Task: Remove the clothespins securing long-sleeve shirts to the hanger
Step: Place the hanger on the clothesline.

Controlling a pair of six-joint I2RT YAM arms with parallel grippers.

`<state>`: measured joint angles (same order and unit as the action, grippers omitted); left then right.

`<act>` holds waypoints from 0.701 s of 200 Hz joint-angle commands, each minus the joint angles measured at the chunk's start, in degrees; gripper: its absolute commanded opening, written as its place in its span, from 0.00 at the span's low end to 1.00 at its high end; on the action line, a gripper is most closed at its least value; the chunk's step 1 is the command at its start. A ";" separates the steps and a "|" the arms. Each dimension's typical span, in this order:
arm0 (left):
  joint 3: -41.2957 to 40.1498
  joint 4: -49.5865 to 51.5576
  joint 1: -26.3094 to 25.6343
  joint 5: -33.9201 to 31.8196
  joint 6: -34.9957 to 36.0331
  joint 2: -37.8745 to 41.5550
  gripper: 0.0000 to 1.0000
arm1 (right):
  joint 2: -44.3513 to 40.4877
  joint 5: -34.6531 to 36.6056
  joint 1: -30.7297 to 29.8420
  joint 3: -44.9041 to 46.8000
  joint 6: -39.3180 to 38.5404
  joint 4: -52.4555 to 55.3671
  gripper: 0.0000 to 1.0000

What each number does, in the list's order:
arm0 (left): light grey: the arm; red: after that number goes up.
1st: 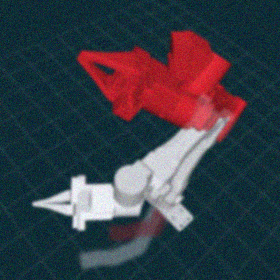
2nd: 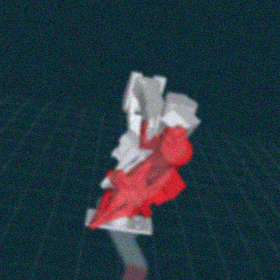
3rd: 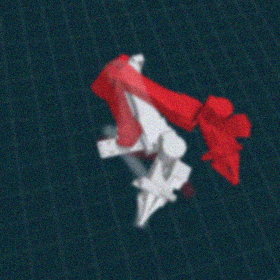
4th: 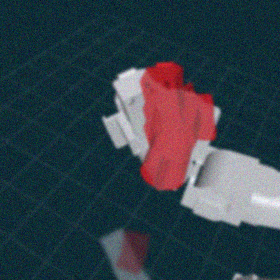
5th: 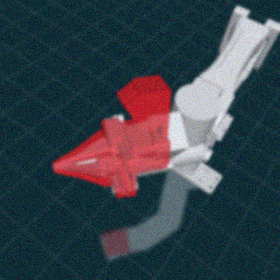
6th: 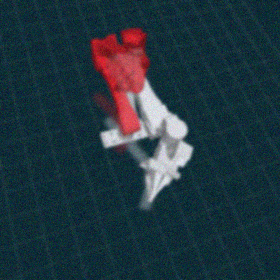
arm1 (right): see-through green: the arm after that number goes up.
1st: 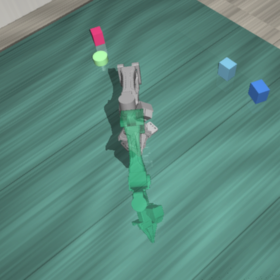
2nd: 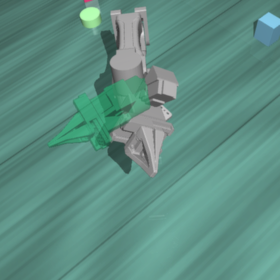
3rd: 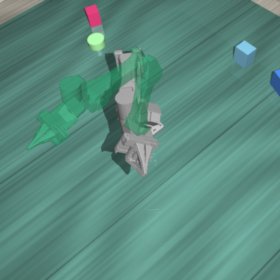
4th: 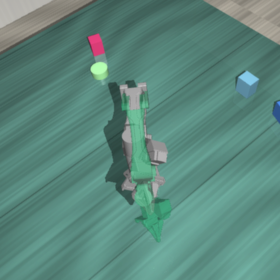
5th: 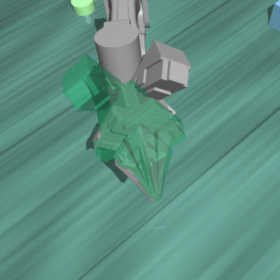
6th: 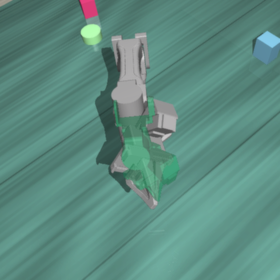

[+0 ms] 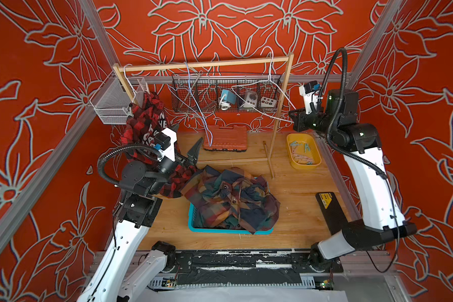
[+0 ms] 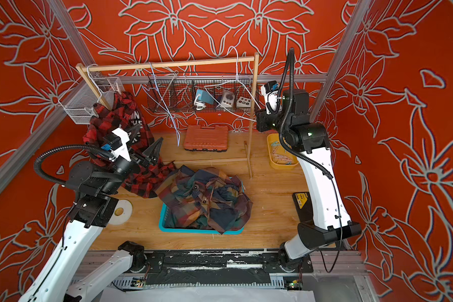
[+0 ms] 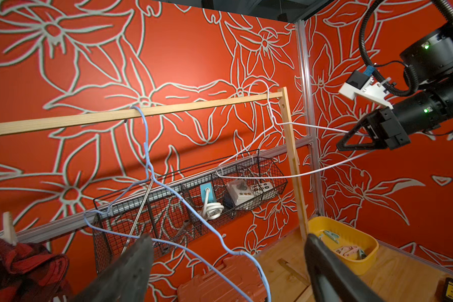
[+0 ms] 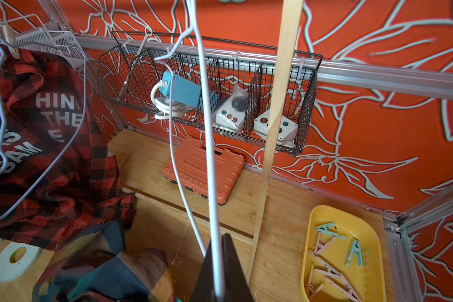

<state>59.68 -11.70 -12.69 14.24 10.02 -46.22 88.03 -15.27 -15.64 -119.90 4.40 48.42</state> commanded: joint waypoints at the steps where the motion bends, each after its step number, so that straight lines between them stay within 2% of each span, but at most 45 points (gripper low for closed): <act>1: 2.86 0.03 0.21 -4.69 -0.22 0.95 0.87 | -1.91 0.50 0.26 2.22 1.31 -0.22 0.00; 35: 5.73 1.32 0.21 -14.91 -1.01 0.86 0.84 | -4.45 0.42 0.20 6.58 1.76 -1.51 0.00; 64: 8.30 3.75 0.22 -29.13 0.85 0.32 0.81 | -6.17 -0.19 0.23 8.86 2.37 -2.73 0.00; 81: 11.08 7.11 0.22 -37.72 2.62 -0.93 0.79 | -7.27 -0.58 0.21 10.72 2.79 -3.77 0.14; 110: 13.99 10.06 0.21 -48.06 5.30 -2.83 0.78 | -9.59 -1.37 0.26 14.69 3.58 -5.73 0.33; 140: 17.15 12.23 0.21 -54.61 8.13 -4.83 0.78 | -11.65 -3.11 0.26 18.73 4.42 -6.97 0.49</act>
<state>74.02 -2.13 -12.69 -30.46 14.81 -49.60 78.30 -16.43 -15.64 -103.92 8.05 43.92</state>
